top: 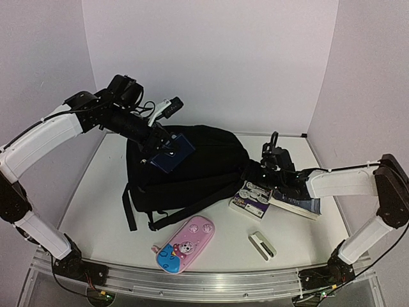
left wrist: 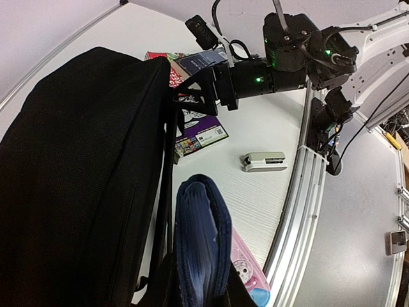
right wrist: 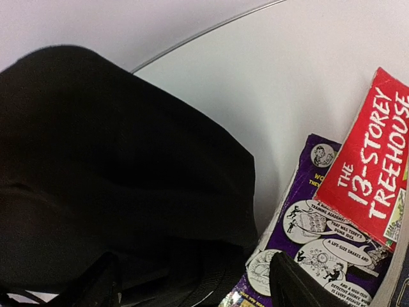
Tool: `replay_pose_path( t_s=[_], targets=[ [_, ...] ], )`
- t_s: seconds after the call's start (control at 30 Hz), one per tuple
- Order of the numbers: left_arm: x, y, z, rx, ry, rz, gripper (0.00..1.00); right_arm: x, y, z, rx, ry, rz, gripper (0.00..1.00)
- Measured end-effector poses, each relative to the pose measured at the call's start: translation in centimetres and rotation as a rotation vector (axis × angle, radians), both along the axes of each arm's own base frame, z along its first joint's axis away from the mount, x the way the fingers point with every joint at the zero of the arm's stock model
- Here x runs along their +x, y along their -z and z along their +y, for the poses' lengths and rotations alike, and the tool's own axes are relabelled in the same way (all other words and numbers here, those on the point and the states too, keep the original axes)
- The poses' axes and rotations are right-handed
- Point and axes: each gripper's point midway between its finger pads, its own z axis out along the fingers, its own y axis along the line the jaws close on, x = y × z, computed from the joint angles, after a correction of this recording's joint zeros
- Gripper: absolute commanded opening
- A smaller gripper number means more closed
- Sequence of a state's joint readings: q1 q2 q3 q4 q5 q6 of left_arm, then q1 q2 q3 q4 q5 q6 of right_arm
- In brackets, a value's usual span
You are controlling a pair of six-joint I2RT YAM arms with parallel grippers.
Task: Pack the student bag
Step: Adjust the student bag at the center of the board.
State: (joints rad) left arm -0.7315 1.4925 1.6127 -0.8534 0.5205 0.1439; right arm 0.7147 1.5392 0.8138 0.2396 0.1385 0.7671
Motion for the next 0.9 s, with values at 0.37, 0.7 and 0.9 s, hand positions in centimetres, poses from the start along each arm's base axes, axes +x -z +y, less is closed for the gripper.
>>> replay_pose_path(
  t_s=[0.37,0.7,0.9],
  targets=[
    [1.2,0.3,1.4,0.103,-0.021,-0.129,0.00,1.9,-0.9,1.1,-0.102,-0.122,-0.109,0.20],
    [3.2,1.7,0.9,0.196,-0.013,-0.344,0.00,2.4,-0.6,1.5,-0.137,-0.159,-0.144,0.04],
    [3.4,0.6,-0.3,0.158,0.017,-0.422,0.00,2.6,-0.4,2.0,-0.126,-0.175,-0.153,0.01]
  ],
)
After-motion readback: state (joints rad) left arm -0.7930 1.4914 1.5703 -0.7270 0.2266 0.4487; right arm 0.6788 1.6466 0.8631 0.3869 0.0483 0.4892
